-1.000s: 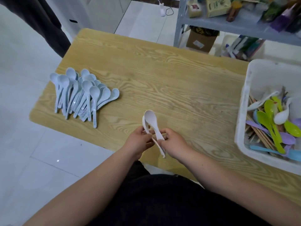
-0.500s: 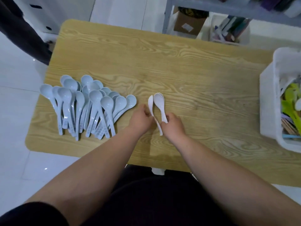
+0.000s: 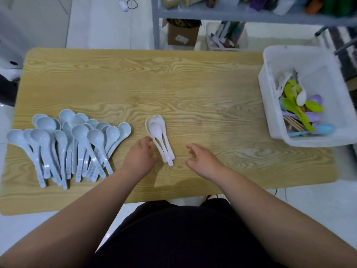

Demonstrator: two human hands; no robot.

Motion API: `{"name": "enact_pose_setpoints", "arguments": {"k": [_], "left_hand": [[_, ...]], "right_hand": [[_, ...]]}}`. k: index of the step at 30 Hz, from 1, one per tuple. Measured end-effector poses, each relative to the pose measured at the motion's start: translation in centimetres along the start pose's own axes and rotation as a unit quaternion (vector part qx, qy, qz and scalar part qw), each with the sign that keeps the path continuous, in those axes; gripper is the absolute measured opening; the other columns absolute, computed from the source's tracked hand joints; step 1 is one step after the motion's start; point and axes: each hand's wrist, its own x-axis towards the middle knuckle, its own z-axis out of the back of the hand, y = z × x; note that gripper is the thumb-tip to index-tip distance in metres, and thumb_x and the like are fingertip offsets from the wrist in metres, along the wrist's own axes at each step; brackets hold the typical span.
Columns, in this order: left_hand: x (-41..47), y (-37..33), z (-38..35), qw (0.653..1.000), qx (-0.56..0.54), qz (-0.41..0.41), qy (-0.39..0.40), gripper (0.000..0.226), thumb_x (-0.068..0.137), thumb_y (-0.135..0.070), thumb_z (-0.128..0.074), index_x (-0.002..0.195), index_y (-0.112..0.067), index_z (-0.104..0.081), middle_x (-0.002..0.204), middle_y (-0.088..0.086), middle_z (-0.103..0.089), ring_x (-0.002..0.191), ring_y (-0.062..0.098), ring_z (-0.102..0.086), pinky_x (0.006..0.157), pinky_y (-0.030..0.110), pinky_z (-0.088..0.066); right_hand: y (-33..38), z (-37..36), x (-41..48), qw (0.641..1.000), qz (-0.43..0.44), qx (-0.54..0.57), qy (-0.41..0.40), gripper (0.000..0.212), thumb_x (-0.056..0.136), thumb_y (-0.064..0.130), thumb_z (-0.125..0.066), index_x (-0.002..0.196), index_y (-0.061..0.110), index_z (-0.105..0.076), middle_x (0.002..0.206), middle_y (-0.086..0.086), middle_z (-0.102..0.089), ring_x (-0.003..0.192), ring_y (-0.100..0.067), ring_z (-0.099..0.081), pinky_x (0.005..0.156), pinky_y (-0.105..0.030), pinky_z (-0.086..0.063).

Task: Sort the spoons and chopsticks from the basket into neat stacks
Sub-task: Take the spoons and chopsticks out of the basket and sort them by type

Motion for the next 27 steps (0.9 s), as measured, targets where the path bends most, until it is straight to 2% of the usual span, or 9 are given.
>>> {"name": "enact_pose_setpoints", "arguments": {"k": [5,8,10,13,18,21,25,27], "left_hand": [[-4.0,-4.8,-3.2,0.990,0.001,-0.137,0.032,0.046,0.085,-0.023,-0.069,0.130,-0.025,-0.058,0.115,-0.003,-0.061,0.106,0.009,-0.060,0.095,0.032,-0.051],[-6.0,-10.1,-5.6,0.980,-0.013,-0.182,0.075,0.042,0.086,-0.024,-0.069,0.125,-0.034,-0.058,0.115,-0.011,-0.061,0.106,0.000,-0.059,0.095,0.029,-0.052],[-7.3,-14.0,-7.5,0.975,-0.023,-0.204,0.084,0.043,0.086,-0.026,-0.071,0.126,-0.036,-0.057,0.117,-0.014,-0.060,0.109,-0.001,-0.058,0.097,0.025,-0.051],[-9.2,-19.8,-10.4,0.969,-0.055,-0.226,0.082,0.047,0.084,-0.025,-0.075,0.128,-0.031,-0.057,0.119,-0.015,-0.060,0.113,0.000,-0.058,0.098,0.023,-0.049],[-11.3,-27.2,-14.5,0.967,-0.090,-0.233,0.045,0.044,0.084,-0.024,-0.075,0.123,-0.032,-0.059,0.117,-0.016,-0.060,0.110,-0.001,-0.059,0.093,0.021,-0.051],[-11.7,-29.6,-15.9,0.966,-0.090,-0.240,0.043,0.042,0.083,-0.024,-0.075,0.119,-0.035,-0.058,0.114,-0.017,-0.060,0.107,0.000,-0.060,0.092,0.025,-0.052],[-10.6,-31.5,-16.4,0.963,-0.065,-0.255,0.063,0.040,0.084,-0.027,-0.073,0.120,-0.034,-0.059,0.113,-0.018,-0.060,0.107,-0.001,-0.059,0.093,0.024,-0.051],[-9.5,-32.4,-16.3,0.960,-0.057,-0.264,0.072,0.039,0.084,-0.028,-0.072,0.120,-0.033,-0.060,0.112,-0.019,-0.060,0.107,-0.001,-0.059,0.092,0.026,-0.052]], "right_hand": [[-6.4,3.5,-5.6,0.998,0.060,0.010,-0.035,0.044,0.095,0.037,-0.062,0.137,0.026,-0.057,0.137,0.007,-0.059,0.124,-0.006,-0.054,0.106,-0.029,-0.044],[-10.4,6.1,-8.9,0.994,0.090,0.036,-0.045,0.041,0.094,0.038,-0.064,0.134,0.031,-0.059,0.132,0.017,-0.060,0.120,0.003,-0.053,0.105,-0.027,-0.045],[-13.3,8.2,-11.0,0.991,0.114,0.035,-0.059,0.042,0.093,0.040,-0.065,0.134,0.033,-0.059,0.131,0.020,-0.059,0.119,0.006,-0.052,0.103,-0.020,-0.044],[-17.7,11.2,-13.4,0.984,0.151,0.040,-0.081,0.046,0.091,0.041,-0.065,0.136,0.035,-0.057,0.131,0.023,-0.057,0.120,0.010,-0.050,0.101,-0.014,-0.041],[-23.3,15.9,-15.7,0.978,0.176,0.038,-0.101,0.045,0.088,0.040,-0.068,0.132,0.032,-0.060,0.125,0.021,-0.058,0.118,0.008,-0.051,0.100,-0.015,-0.041],[-25.4,18.0,-16.4,0.978,0.176,0.026,-0.110,0.043,0.088,0.040,-0.067,0.130,0.034,-0.059,0.123,0.021,-0.058,0.117,0.007,-0.051,0.099,-0.016,-0.043],[-26.5,20.3,-16.6,0.976,0.171,0.014,-0.132,0.041,0.090,0.038,-0.068,0.130,0.035,-0.059,0.119,0.026,-0.056,0.114,0.010,-0.050,0.095,-0.009,-0.039],[-26.5,21.0,-16.4,0.976,0.156,0.016,-0.149,0.041,0.090,0.039,-0.068,0.129,0.032,-0.061,0.119,0.024,-0.058,0.111,0.008,-0.051,0.095,-0.013,-0.042]]}}
